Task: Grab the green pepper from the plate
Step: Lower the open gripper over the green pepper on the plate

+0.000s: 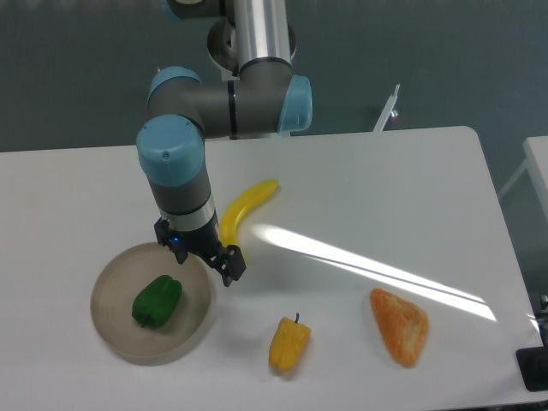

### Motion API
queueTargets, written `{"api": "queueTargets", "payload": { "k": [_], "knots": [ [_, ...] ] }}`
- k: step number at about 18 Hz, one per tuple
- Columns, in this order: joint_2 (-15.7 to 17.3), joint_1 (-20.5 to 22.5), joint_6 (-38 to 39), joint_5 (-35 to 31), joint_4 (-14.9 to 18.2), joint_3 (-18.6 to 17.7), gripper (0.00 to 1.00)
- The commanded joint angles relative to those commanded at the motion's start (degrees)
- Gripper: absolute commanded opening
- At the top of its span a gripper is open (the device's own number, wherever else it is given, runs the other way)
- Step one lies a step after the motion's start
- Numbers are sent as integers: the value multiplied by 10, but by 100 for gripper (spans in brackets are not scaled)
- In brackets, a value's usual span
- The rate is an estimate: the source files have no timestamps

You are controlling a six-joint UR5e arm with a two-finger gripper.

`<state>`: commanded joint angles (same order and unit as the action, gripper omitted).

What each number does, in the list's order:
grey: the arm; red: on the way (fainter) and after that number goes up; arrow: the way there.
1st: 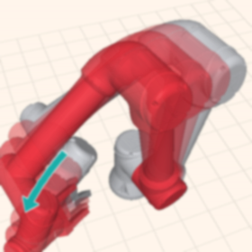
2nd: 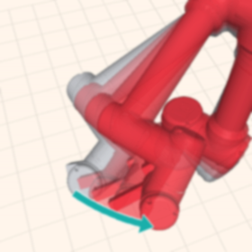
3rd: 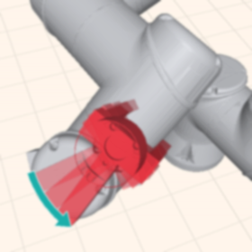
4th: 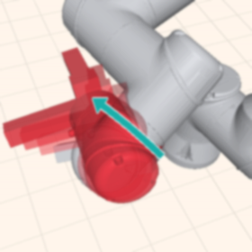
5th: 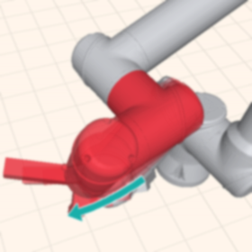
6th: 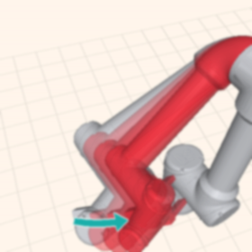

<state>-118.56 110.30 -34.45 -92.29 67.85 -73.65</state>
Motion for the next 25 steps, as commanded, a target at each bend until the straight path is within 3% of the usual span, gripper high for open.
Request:
{"api": "queueTargets", "payload": {
  "k": [7,11,15,18,25],
  "knots": [
    [-2,-2,10,5,-4,-5,100],
    [-11,-12,33,12,-34,-6,100],
    [-24,-18,74,61,-50,-14,100],
    [-30,-24,96,81,-95,-30,100],
    [-47,-32,112,104,-105,-46,100]
  ]
}}
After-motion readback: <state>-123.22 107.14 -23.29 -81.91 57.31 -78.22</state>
